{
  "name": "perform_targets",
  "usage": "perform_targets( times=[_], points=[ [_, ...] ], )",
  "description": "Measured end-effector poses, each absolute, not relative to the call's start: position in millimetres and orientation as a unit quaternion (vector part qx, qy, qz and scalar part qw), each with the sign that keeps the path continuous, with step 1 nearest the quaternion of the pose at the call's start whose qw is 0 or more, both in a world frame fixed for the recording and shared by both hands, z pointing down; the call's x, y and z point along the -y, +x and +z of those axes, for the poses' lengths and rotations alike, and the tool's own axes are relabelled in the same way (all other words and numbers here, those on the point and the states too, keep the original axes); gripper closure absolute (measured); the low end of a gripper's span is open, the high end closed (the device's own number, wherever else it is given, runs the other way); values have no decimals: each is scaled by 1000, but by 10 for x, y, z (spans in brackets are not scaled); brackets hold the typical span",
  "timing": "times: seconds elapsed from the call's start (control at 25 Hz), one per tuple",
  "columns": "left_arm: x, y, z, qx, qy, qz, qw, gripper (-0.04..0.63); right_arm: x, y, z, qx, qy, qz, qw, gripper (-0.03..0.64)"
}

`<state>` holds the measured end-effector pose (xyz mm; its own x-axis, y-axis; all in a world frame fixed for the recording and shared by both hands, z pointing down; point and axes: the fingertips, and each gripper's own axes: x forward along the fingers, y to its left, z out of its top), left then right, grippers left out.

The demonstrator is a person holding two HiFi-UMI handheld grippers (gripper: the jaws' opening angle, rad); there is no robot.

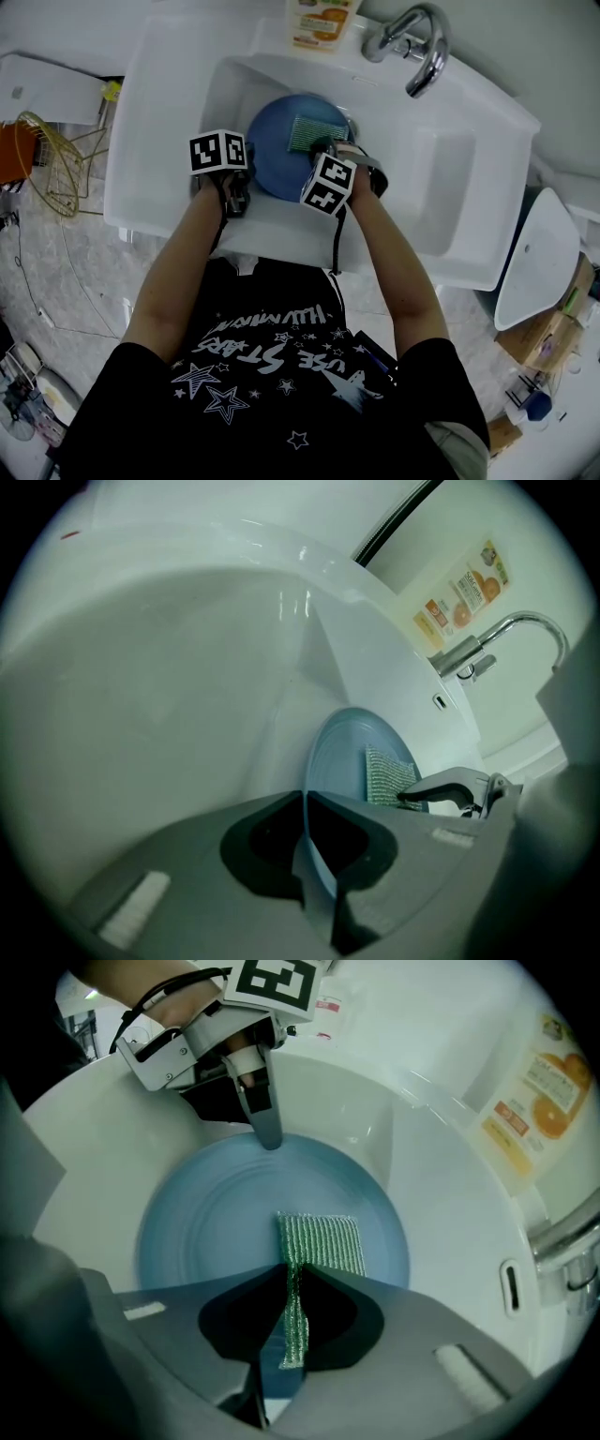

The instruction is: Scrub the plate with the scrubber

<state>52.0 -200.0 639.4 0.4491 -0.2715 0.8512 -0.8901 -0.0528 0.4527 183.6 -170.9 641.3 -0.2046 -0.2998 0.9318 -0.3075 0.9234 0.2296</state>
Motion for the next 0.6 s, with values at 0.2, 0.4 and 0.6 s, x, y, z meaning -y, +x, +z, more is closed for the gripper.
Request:
perform_targets(
  times=[0.2,0.4,0.6],
  points=[
    [2002,515,6404,438,664,292,530,575,1488,1847,6411,775,177,39,605,540],
    [2007,520,6410,440,664,294,529,575,1276,1777,6393,783,158,78,597,541],
    [2017,522,6412,442,663,296,527,575,1115,1546,6366,797,129,98,582,543]
  ],
)
